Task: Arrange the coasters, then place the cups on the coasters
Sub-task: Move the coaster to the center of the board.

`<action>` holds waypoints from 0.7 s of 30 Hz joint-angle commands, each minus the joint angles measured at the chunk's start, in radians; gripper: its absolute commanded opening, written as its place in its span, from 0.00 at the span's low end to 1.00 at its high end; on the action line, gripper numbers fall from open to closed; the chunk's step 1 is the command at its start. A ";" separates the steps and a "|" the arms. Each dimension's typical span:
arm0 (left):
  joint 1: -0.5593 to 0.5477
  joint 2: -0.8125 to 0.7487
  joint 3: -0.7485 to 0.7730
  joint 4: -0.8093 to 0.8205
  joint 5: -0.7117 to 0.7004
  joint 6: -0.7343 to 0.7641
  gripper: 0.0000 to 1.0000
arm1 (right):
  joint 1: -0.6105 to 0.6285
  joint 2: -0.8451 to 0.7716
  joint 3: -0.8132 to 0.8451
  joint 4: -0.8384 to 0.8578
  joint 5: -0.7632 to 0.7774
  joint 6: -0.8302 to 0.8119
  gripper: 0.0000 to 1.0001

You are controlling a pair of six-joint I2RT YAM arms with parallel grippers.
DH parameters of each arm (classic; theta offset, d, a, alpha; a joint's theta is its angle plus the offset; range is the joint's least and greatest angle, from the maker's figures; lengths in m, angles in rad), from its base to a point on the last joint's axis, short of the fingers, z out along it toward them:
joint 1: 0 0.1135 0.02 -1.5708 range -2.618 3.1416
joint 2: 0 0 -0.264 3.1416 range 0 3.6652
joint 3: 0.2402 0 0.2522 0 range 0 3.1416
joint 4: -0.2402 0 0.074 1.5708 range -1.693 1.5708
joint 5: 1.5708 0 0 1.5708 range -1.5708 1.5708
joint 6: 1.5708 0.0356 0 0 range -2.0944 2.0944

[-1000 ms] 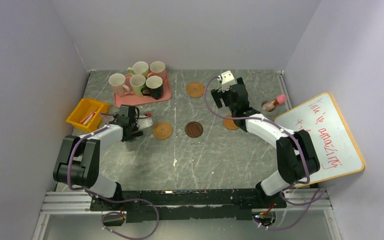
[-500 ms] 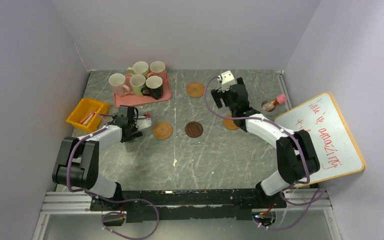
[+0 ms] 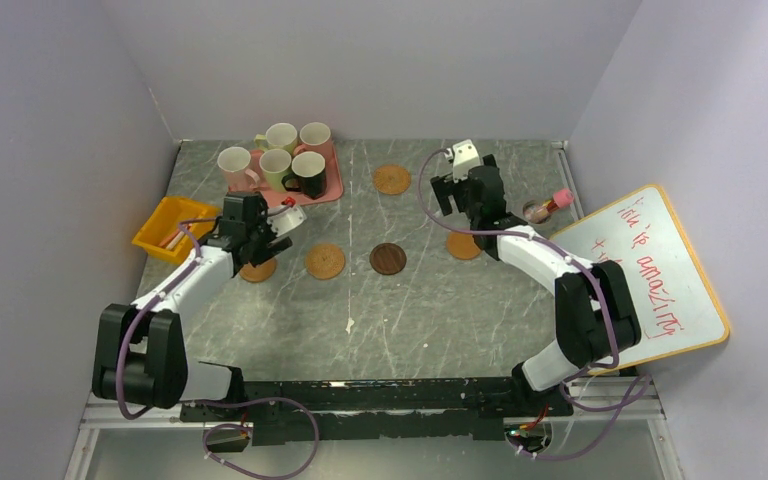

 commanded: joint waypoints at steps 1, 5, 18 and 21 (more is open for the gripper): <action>0.003 -0.024 0.022 -0.033 0.082 -0.157 0.96 | -0.010 -0.040 0.080 -0.061 -0.047 0.039 1.00; 0.003 -0.105 -0.002 -0.043 0.114 -0.252 0.96 | -0.007 0.018 0.206 -0.159 -0.109 0.055 1.00; 0.003 -0.334 -0.095 -0.062 0.184 -0.443 0.96 | 0.015 0.480 0.748 -0.378 -0.103 0.017 1.00; 0.003 -0.366 -0.109 -0.054 0.185 -0.437 0.96 | 0.038 0.595 0.882 -0.428 -0.075 0.022 1.00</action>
